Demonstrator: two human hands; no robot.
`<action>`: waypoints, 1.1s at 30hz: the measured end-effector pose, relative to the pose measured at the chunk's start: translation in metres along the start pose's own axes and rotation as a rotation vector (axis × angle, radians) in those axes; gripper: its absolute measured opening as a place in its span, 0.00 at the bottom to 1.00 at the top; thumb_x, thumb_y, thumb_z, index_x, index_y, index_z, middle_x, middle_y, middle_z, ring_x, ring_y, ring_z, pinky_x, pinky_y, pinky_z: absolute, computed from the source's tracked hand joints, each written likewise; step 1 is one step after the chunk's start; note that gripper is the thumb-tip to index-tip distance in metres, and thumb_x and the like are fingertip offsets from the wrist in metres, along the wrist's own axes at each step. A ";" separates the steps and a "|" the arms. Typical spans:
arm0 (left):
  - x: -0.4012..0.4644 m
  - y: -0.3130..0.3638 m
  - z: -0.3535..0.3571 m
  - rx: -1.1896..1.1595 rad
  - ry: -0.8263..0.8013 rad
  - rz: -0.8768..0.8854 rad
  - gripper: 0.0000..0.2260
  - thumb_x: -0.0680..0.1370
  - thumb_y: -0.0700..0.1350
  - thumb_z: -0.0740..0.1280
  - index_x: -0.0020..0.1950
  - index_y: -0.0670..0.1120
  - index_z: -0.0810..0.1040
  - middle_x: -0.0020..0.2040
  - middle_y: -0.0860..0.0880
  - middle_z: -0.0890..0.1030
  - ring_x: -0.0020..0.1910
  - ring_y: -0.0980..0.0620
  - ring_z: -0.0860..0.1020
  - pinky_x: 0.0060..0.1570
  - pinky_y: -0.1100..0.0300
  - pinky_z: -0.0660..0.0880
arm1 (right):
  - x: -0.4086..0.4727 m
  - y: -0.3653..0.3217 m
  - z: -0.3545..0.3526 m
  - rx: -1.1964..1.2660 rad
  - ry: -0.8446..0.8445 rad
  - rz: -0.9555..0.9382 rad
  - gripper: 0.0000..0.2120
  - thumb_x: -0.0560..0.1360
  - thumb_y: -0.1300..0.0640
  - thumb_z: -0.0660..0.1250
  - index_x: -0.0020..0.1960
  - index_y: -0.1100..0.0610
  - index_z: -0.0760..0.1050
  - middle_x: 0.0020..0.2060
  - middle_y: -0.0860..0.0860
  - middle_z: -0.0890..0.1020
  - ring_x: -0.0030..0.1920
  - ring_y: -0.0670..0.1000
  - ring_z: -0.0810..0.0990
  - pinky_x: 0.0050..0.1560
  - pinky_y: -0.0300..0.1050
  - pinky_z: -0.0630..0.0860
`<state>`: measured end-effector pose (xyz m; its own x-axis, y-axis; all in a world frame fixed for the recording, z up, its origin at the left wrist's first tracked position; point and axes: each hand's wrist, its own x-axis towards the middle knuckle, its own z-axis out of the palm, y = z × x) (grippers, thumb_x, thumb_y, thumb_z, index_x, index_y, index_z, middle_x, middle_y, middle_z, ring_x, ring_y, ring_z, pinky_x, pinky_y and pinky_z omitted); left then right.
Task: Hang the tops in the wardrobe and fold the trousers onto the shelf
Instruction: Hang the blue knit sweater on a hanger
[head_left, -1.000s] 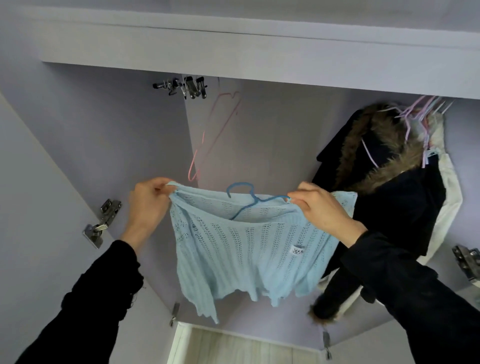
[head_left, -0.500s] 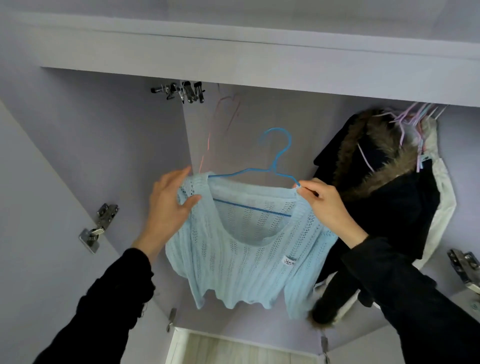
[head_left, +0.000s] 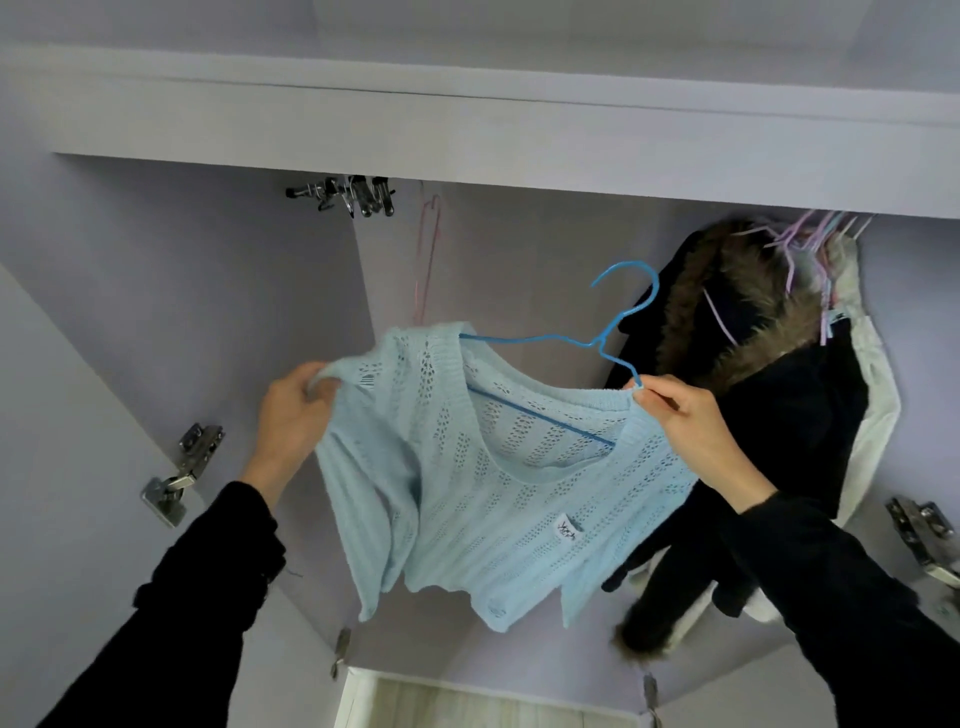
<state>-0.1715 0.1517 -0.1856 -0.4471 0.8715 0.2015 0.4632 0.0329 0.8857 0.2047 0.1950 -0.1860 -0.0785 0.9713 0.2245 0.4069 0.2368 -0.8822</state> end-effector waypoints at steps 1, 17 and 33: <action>0.004 0.006 -0.007 -0.015 0.031 0.015 0.06 0.78 0.37 0.63 0.47 0.44 0.78 0.39 0.47 0.77 0.40 0.50 0.74 0.38 0.61 0.71 | 0.001 0.005 -0.001 -0.052 0.006 -0.002 0.09 0.77 0.66 0.63 0.49 0.56 0.79 0.47 0.60 0.79 0.47 0.50 0.75 0.46 0.27 0.67; -0.017 0.028 0.009 0.685 -0.075 0.567 0.15 0.73 0.51 0.64 0.59 0.54 0.79 0.53 0.50 0.80 0.51 0.45 0.76 0.49 0.55 0.54 | 0.003 -0.010 0.017 -0.041 -0.127 -0.066 0.09 0.76 0.65 0.64 0.54 0.64 0.80 0.42 0.58 0.75 0.43 0.49 0.74 0.45 0.34 0.67; -0.031 0.019 0.029 0.366 -0.005 0.508 0.09 0.73 0.43 0.66 0.45 0.42 0.85 0.31 0.42 0.82 0.29 0.40 0.75 0.43 0.60 0.60 | -0.014 0.007 -0.020 -0.399 -0.107 -0.112 0.10 0.74 0.64 0.68 0.55 0.62 0.80 0.45 0.47 0.77 0.50 0.48 0.77 0.52 0.35 0.67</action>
<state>-0.1262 0.1396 -0.1869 -0.0994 0.8247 0.5568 0.8494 -0.2211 0.4791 0.2271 0.1822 -0.1869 -0.2281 0.9417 0.2472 0.7088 0.3347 -0.6210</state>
